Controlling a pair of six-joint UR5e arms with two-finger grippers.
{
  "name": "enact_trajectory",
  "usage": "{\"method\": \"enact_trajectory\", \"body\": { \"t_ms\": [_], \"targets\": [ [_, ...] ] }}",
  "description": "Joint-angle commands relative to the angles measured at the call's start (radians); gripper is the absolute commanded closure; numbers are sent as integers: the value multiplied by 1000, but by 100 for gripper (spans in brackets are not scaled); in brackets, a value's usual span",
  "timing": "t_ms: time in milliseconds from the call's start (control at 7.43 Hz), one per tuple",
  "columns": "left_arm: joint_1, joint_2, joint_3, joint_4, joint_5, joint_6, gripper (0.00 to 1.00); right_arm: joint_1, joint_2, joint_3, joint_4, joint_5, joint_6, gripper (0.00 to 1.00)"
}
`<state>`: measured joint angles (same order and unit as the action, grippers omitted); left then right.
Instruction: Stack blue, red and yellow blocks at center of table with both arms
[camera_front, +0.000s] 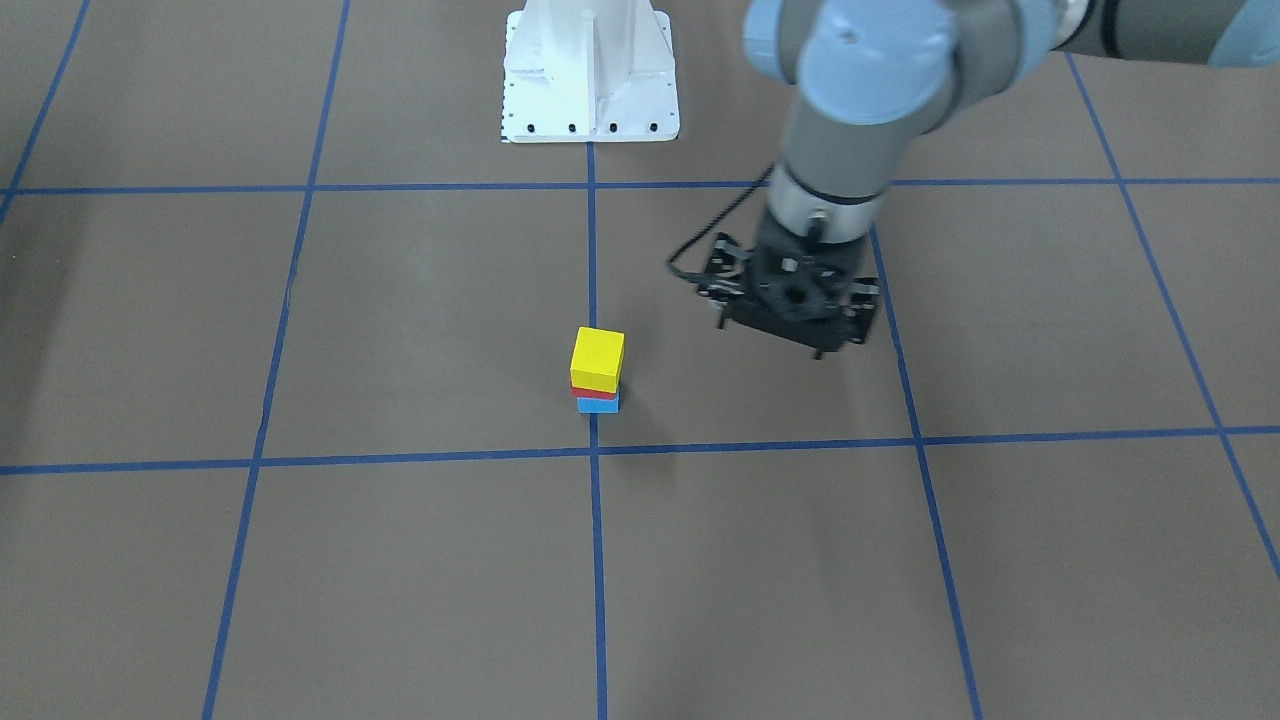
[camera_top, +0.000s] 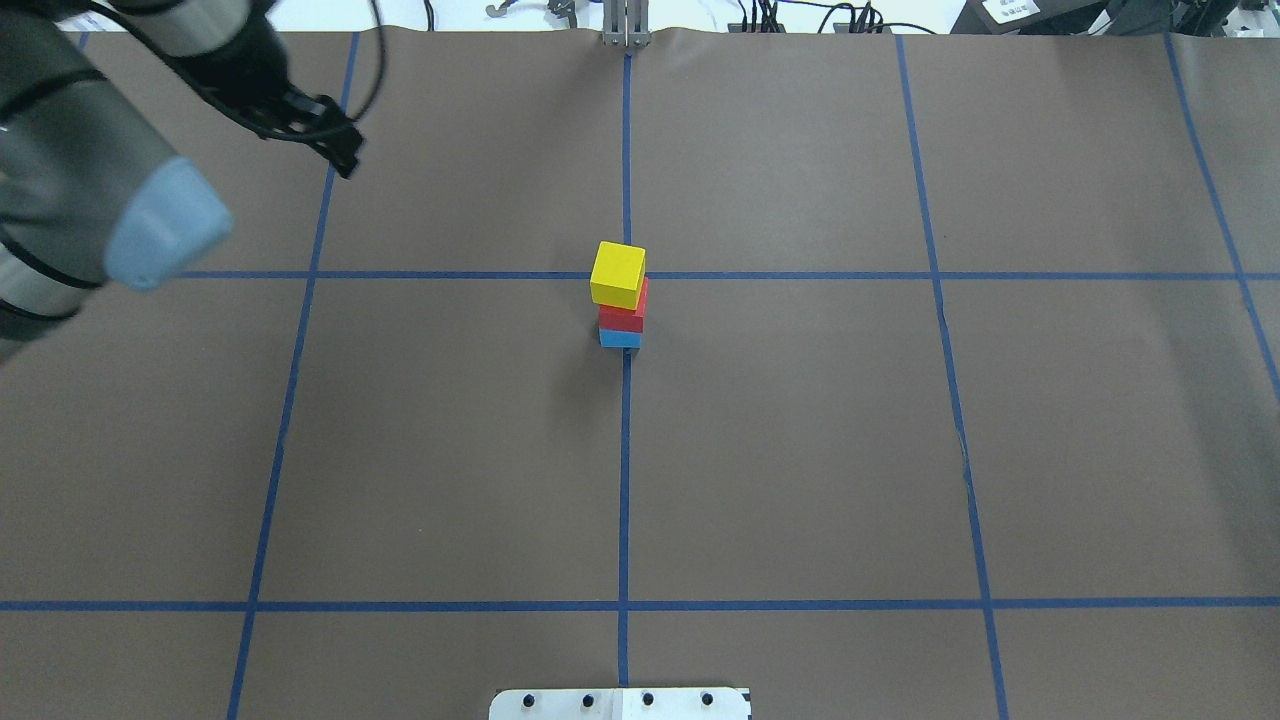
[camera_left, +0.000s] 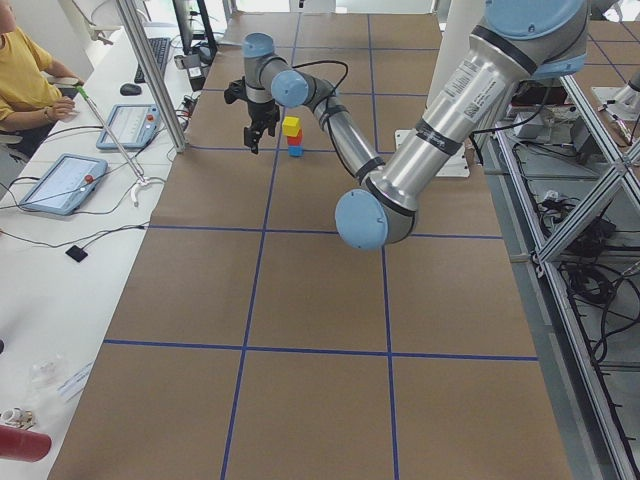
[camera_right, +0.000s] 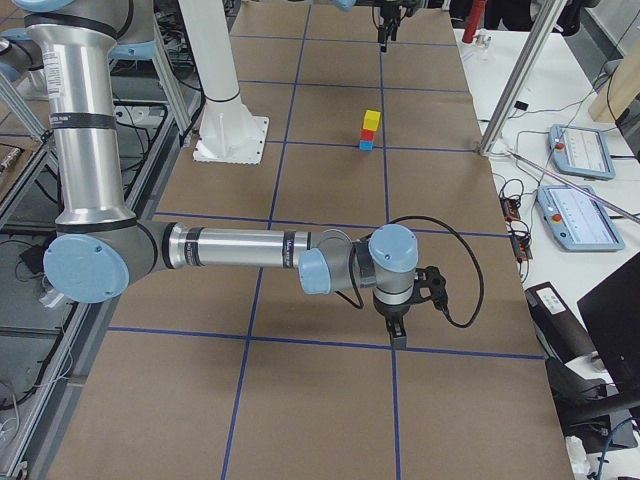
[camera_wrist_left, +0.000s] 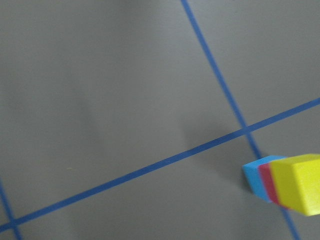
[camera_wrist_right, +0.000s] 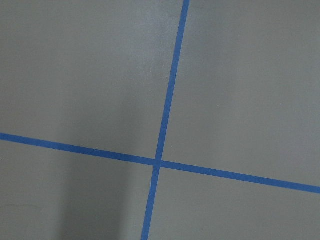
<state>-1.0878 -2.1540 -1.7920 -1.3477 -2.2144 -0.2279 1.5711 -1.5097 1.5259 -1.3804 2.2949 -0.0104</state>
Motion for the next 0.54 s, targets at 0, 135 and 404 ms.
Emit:
{"method": "enact_trajectory", "body": {
  "t_ms": [0,135,404],
  "targets": [
    [-293,159,28,7,-108,380,0,6,0,0,0,0,1,0],
    [-372,222,69,4,-110,510,0,6,0,0,0,0,1,0],
    [-467,436,80,-89,-82,686,0,7,-1,-1,0,0,0,0]
  ]
}}
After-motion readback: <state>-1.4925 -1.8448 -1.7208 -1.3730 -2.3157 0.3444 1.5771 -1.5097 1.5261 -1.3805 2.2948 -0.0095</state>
